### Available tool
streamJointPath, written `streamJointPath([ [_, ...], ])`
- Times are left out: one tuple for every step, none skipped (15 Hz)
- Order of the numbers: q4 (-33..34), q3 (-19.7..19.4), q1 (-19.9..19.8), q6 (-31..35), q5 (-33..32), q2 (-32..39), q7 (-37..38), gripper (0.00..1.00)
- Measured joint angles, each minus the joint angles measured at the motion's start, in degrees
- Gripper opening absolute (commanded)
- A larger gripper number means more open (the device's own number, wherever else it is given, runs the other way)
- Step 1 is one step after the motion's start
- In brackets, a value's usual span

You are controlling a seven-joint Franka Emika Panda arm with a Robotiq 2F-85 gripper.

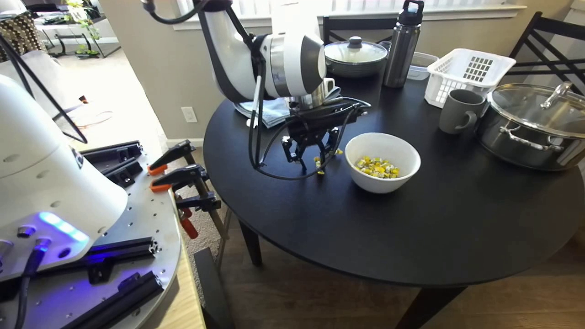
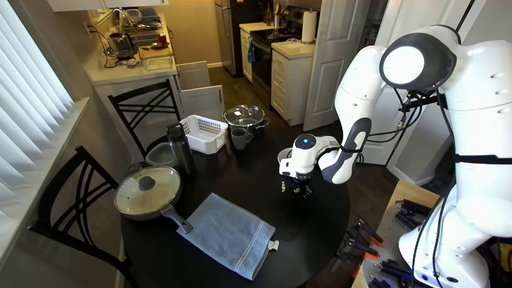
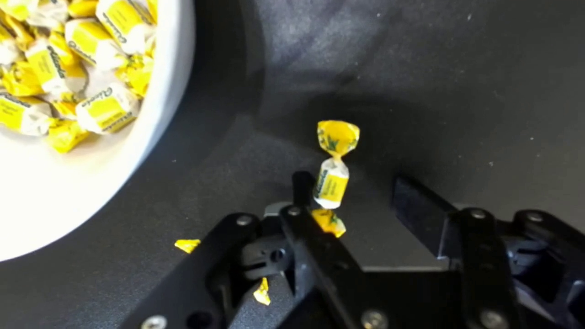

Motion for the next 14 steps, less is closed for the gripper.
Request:
streamJointPath([
  [0.06,0.07,0.00,0.00,0.40,-0.06,-0.30,0.15],
  [0.18,0.13,0.00,0.00,0.64,-0.11,-0.44,0.09],
  [0.28,0.17,0.00,0.00,0.82,-0.14,-0.49,0.02],
  [0.35,0.21,0.00,0.00,0.90,-0.18,-0.50,0.01],
  [0.38,0.26,0.00,0.00,0.95,-0.23,-0.50,0.03],
  [0.39,0.29,0.00,0.00,0.96,-0.31,-0.50,0.04],
  [0.40,0.30,0.00,0.00,0.97,-0.41,-0.50,0.01],
  [0.45,0.33,0.00,0.00,0.97,-0.49,-0.51,0.04],
  [0.46,0.37,0.01,0.00,0.97,-0.49,-0.51,0.04],
  [0.46,0.46,0.01,0.00,0.97,-0.49,-0.51,0.04],
  [0.46,0.61,0.01,0.01,0.97,-0.50,-0.55,0.04],
  [0.46,0.81,0.01,0.11,0.97,-0.54,-0.68,0.04],
  [0.45,1.02,0.01,0.46,0.97,-0.68,-0.98,0.04],
  [0.43,1.22,0.01,0.94,0.97,-0.96,-1.36,0.04],
])
